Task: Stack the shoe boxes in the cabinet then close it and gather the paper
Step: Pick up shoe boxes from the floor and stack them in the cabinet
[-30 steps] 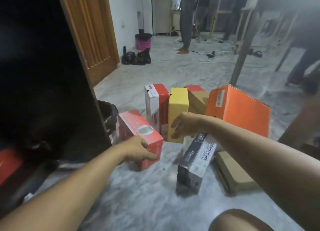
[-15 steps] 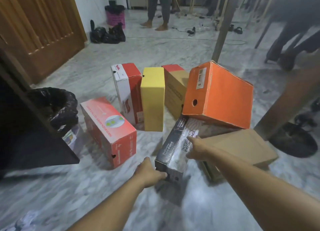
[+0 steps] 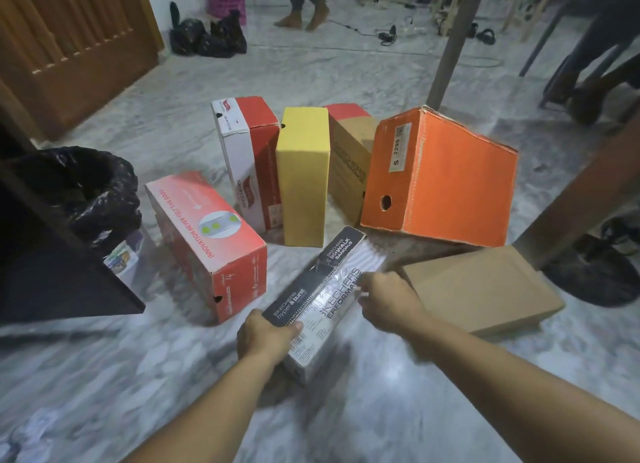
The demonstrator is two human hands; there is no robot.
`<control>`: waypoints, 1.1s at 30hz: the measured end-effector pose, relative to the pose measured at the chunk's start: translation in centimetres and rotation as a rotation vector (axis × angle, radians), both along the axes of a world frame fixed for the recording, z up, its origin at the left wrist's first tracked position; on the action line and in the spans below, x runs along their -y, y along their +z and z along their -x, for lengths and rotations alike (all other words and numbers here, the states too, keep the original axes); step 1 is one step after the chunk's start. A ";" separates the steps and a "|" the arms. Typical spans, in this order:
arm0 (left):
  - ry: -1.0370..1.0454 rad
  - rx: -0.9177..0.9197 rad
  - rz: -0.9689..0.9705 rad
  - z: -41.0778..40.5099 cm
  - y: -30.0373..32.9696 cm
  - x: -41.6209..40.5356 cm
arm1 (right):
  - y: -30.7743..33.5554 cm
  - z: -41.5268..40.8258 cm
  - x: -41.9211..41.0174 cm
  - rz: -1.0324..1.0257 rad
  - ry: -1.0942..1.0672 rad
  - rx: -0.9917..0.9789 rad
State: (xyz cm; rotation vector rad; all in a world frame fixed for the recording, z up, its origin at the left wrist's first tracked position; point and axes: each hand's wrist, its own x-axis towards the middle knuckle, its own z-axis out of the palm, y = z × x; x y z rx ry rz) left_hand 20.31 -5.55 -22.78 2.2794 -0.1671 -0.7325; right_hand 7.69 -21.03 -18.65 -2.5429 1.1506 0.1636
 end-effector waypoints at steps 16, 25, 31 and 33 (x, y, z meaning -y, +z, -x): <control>0.200 -0.328 0.057 -4.1 0.8 -7.4 | -2.6 -1.2 1.6 -0.309 -0.109 0.054; 0.178 -0.172 0.282 -3.8 7.4 -11.7 | 4.4 -0.4 -2.0 -0.404 -0.139 0.281; 0.194 -0.030 0.369 -3.8 14.5 -15.1 | 13.0 1.2 -5.4 -0.369 0.006 0.398; 0.245 0.003 0.426 -3.7 17.0 -16.4 | 15.3 1.4 -6.7 -0.339 0.007 0.464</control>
